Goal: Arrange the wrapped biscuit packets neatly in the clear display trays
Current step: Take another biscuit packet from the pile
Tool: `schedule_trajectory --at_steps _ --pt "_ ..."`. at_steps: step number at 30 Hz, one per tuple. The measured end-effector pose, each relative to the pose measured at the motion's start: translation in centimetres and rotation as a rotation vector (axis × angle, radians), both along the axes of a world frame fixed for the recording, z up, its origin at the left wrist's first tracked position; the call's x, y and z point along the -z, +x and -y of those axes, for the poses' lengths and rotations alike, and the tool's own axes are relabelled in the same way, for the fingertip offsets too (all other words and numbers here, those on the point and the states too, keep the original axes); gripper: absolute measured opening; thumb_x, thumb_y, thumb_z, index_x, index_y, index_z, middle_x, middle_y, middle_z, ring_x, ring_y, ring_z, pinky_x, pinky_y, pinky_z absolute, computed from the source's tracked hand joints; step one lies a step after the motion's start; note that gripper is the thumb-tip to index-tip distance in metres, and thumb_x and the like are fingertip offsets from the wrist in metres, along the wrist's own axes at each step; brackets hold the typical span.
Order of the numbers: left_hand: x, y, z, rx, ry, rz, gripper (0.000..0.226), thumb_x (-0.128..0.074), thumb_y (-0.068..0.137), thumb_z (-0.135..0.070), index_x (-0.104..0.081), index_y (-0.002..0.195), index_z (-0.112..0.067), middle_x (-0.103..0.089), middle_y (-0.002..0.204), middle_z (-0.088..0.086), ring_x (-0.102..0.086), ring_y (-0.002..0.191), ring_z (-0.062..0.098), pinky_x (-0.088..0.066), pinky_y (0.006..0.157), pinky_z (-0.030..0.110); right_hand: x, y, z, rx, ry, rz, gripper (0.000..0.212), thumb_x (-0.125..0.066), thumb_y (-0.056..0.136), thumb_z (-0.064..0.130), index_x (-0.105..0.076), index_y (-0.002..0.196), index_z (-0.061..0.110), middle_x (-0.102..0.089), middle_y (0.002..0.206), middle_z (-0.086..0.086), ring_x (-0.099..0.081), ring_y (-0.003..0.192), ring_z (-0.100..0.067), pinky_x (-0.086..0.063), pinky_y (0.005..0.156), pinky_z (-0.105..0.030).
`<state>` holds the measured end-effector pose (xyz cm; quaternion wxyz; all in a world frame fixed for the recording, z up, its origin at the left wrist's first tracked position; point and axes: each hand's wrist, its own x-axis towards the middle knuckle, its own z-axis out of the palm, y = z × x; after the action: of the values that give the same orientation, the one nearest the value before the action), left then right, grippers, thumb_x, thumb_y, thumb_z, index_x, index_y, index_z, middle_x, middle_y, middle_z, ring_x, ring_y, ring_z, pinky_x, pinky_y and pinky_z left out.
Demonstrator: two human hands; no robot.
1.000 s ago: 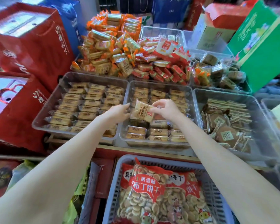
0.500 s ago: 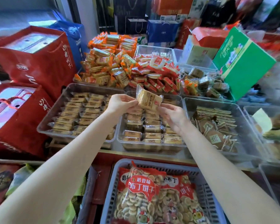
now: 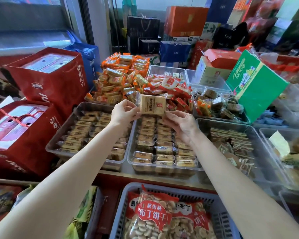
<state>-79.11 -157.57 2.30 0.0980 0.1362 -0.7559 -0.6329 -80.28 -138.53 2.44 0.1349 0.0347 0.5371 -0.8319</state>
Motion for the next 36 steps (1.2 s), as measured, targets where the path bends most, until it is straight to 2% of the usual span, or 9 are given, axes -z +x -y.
schedule_trajectory --at_steps 5,11,14,17,21,26,30,32,36 --pt "0.3 -0.3 0.3 -0.008 -0.006 -0.032 0.01 -0.063 0.088 -0.008 -0.057 0.081 -0.011 -0.069 0.083 0.011 -0.07 0.077 0.02 -0.057 0.08 0.032 -0.4 -1.2 0.7 0.072 0.14 -0.033 0.01 -0.058 0.087 -0.006 -0.06 0.081 0.002 -0.07 0.07 -0.007 -0.069 0.06 -0.012 -0.056 0.059 -0.019" --pt "1.4 -0.4 0.5 0.096 0.047 0.022 0.007 -0.064 0.086 -0.006 -0.061 0.093 -0.006 -0.066 0.076 0.004 -0.064 0.058 0.0 -0.052 0.06 0.013 0.9 -1.7 1.4 0.133 0.372 -0.138 0.009 -0.06 0.088 0.0 -0.057 0.081 0.004 -0.067 0.076 -0.01 -0.067 0.054 -0.011 -0.056 0.055 -0.019" --pt "2.4 -0.3 1.5 0.148 0.228 0.086 0.02 -0.067 0.083 -0.003 -0.062 0.102 -0.003 -0.067 0.09 0.009 -0.067 0.073 0.008 -0.056 0.074 0.018 1.7 -1.9 1.7 0.084 0.366 -0.162 0.01 -0.06 0.089 0.0 -0.057 0.081 0.004 -0.068 0.069 -0.007 -0.068 0.056 -0.012 -0.054 0.054 -0.019" --pt "3.0 -0.3 2.8 0.172 0.262 0.078 0.016 -0.066 0.083 0.001 -0.065 0.095 -0.009 -0.068 0.095 0.01 -0.067 0.086 0.019 -0.055 0.085 0.028 2.6 -2.3 1.6 -0.024 0.36 -0.056 0.007 -0.061 0.089 0.003 -0.061 0.082 0.006 -0.07 0.069 -0.003 -0.068 0.064 -0.014 -0.055 0.058 -0.023" --pt "3.2 -0.6 4.5 0.309 0.324 0.075 0.027 -0.06 0.084 0.009 -0.063 0.098 -0.012 -0.066 0.088 0.006 -0.067 0.077 0.012 -0.057 0.074 0.021 3.5 -3.4 2.0 -0.035 0.127 0.086 0.004 -0.06 0.089 0.006 -0.06 0.085 0.005 -0.069 0.08 -0.011 -0.067 0.069 -0.017 -0.059 0.067 -0.025" --pt "3.9 -1.4 5.5 0.385 0.324 0.155 0.033 -0.058 0.086 0.005 -0.06 0.115 -0.013 -0.065 0.089 0.007 -0.068 0.079 0.012 -0.056 0.072 0.021 4.4 -4.5 2.9 -0.01 0.169 0.069 0.009 -0.059 0.087 -0.006 -0.058 0.088 0.003 -0.066 0.089 -0.013 -0.065 0.077 -0.019 -0.056 0.077 -0.029" --pt "5.0 -2.3 5.5 0.326 0.217 0.239 0.012 -0.062 0.089 -0.02 -0.065 0.1 -0.016 -0.07 0.091 0.008 -0.068 0.077 0.013 -0.058 0.078 0.031 4.8 -5.2 2.9 -0.035 0.16 0.071 0.014 -0.06 0.086 -0.007 -0.057 0.092 0.006 -0.069 0.082 -0.009 -0.067 0.073 -0.016 -0.058 0.069 -0.024" --pt "5.9 -2.8 5.4 0.205 0.116 0.218 0.006 -0.065 0.087 -0.021 -0.065 0.088 -0.015 -0.07 0.082 0.006 -0.066 0.07 0.012 -0.057 0.079 0.035 5.0 -5.3 3.2 -0.107 0.187 0.075 0.011 -0.06 0.086 -0.005 -0.062 0.089 0.005 -0.071 0.073 -0.004 -0.068 0.067 -0.011 -0.056 0.062 -0.019" --pt "7.3 -3.0 5.9 0.12 -0.019 0.203 0.015 -0.066 0.086 -0.013 -0.057 0.074 -0.011 -0.067 0.068 0.004 -0.066 0.059 0.009 -0.058 0.066 0.029 5.8 -5.6 3.7 -0.159 0.135 0.126 0.012 -0.061 0.085 -0.003 -0.067 0.081 0.006 -0.072 0.069 -0.003 -0.068 0.064 -0.011 -0.056 0.061 -0.02"
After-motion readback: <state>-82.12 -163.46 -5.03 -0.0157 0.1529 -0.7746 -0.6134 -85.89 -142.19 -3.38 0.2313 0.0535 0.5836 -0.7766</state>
